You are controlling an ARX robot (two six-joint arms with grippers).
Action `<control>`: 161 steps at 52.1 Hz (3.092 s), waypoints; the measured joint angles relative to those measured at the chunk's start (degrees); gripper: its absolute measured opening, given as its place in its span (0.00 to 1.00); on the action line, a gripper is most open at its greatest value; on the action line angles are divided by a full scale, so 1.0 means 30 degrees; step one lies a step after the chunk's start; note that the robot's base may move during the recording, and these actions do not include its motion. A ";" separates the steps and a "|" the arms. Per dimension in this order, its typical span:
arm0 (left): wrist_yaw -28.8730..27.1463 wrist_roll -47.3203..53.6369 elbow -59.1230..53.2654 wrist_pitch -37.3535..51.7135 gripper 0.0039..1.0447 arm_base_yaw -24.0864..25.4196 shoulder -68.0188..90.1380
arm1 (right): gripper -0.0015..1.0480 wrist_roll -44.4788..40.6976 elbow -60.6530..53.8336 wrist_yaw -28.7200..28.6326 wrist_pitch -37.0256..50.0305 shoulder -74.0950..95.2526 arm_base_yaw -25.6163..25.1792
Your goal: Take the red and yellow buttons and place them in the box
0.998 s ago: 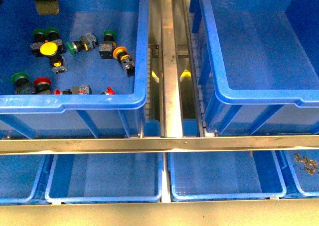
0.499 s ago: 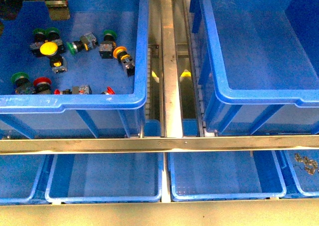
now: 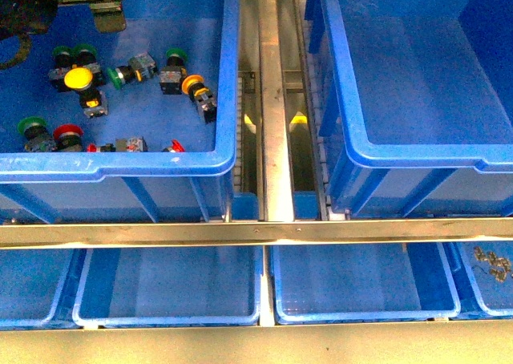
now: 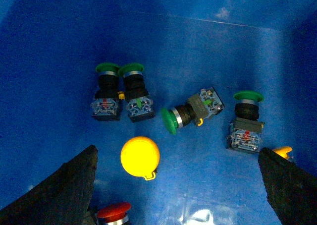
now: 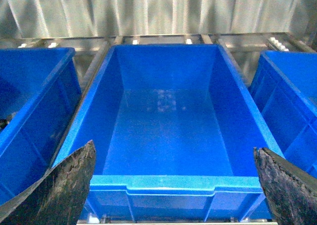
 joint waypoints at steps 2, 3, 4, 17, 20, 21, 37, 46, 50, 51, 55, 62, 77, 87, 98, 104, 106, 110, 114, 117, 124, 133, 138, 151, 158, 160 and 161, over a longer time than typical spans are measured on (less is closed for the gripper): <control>-0.0051 -0.0080 0.0146 -0.0175 0.92 0.0036 0.0131 | 0.93 0.0000 0.0000 0.0000 0.0000 0.0000 0.0000; -0.0066 -0.0131 0.0182 -0.0211 0.92 0.0044 0.0146 | 0.93 0.0000 0.0000 0.0000 0.0000 0.0000 0.0000; -0.0073 -0.0182 0.0262 -0.0299 0.92 0.0058 0.0211 | 0.93 0.0000 0.0000 0.0000 0.0000 0.0000 0.0000; -0.0495 -0.0780 0.0816 -0.0670 0.92 0.0488 0.0845 | 0.93 0.0000 0.0000 0.0000 0.0000 0.0000 0.0000; -0.0510 -0.0925 0.0925 -0.0860 0.92 0.0605 0.0947 | 0.93 0.0000 0.0000 0.0000 0.0000 0.0000 0.0000; -0.0510 -0.0969 0.0940 -0.0882 0.92 0.0627 0.0969 | 0.93 0.0000 0.0000 0.0000 0.0000 0.0000 0.0000; -0.0466 -0.1377 0.1494 -0.1377 0.92 0.0736 0.1333 | 0.93 0.0000 0.0000 0.0000 0.0000 0.0000 0.0000; -0.0466 -0.1683 0.2288 -0.2011 0.92 0.0787 0.1865 | 0.93 0.0000 0.0000 0.0000 0.0000 0.0000 0.0000; -0.0481 -0.1705 0.2608 -0.2193 0.92 0.0794 0.2171 | 0.93 0.0000 0.0000 0.0000 0.0000 0.0000 0.0000; -0.0481 -0.1712 0.2710 -0.2237 0.92 0.0794 0.2280 | 0.93 0.0000 0.0000 0.0000 0.0000 0.0000 0.0000; -0.0495 -0.1763 0.3031 -0.2382 0.92 0.0801 0.2608 | 0.93 0.0000 0.0000 0.0000 0.0000 0.0000 0.0000; -0.0554 -0.1792 0.3657 -0.2696 0.92 0.0823 0.3140 | 0.93 0.0000 0.0000 0.0000 0.0000 0.0000 0.0000; -0.0546 -0.1858 0.4641 -0.3177 0.92 0.0896 0.3978 | 0.93 0.0000 0.0000 0.0000 0.0000 0.0000 0.0000; -0.0641 -0.1967 0.5078 -0.3730 0.92 0.1042 0.4699 | 0.93 0.0000 0.0000 0.0000 0.0000 0.0000 0.0000; -0.0787 -0.2018 0.5326 -0.3905 0.92 0.1188 0.5129 | 0.93 0.0000 0.0000 0.0000 0.0000 0.0000 0.0000; -0.0780 -0.2011 0.5493 -0.3942 0.92 0.1195 0.5319 | 0.93 0.0000 0.0000 0.0000 0.0000 0.0000 0.0000; -0.0772 -0.2011 0.5508 -0.3963 0.92 0.1195 0.5348 | 0.93 0.0000 0.0000 0.0000 0.0000 0.0000 0.0000; -0.0772 -0.2011 0.5595 -0.4029 0.92 0.1195 0.5486 | 0.93 0.0000 0.0000 0.0000 0.0000 0.0000 0.0000; -0.0736 -0.1996 0.5646 -0.4058 0.92 0.1195 0.5610 | 0.93 0.0000 0.0000 0.0000 0.0000 0.0000 0.0000; -0.0605 -0.1989 0.5654 -0.4102 0.92 0.1195 0.5668 | 0.93 0.0000 0.0000 0.0000 0.0000 0.0000 0.0000; -0.0619 -0.1953 0.5683 -0.4138 0.92 0.1195 0.5821 | 0.93 0.0000 0.0000 0.0000 0.0000 0.0000 0.0000; -0.0612 -0.1821 0.5697 -0.4146 0.92 0.1195 0.5880 | 0.93 0.0000 0.0000 0.0000 0.0000 0.0000 0.0000; -0.0597 -0.1676 0.5792 -0.4146 0.92 0.1195 0.5880 | 0.93 0.0000 0.0000 0.0000 0.0000 0.0000 0.0000; -0.0495 -0.1450 0.5829 -0.4146 0.74 0.1158 0.5894 | 0.93 0.0000 0.0000 0.0000 0.0000 0.0000 0.0000; -0.0554 -0.1435 0.6069 -0.4269 0.50 0.1158 0.5974 | 0.93 0.0000 0.0000 0.0000 0.0000 0.0000 0.0000; -0.0561 -0.1428 0.6113 -0.4277 0.44 0.1158 0.5989 | 0.93 0.0000 0.0000 0.0000 0.0000 0.0000 0.0000; -0.0561 -0.1428 0.6142 -0.4277 0.41 0.1158 0.6003 | 0.93 0.0000 0.0000 0.0000 0.0000 0.0000 0.0000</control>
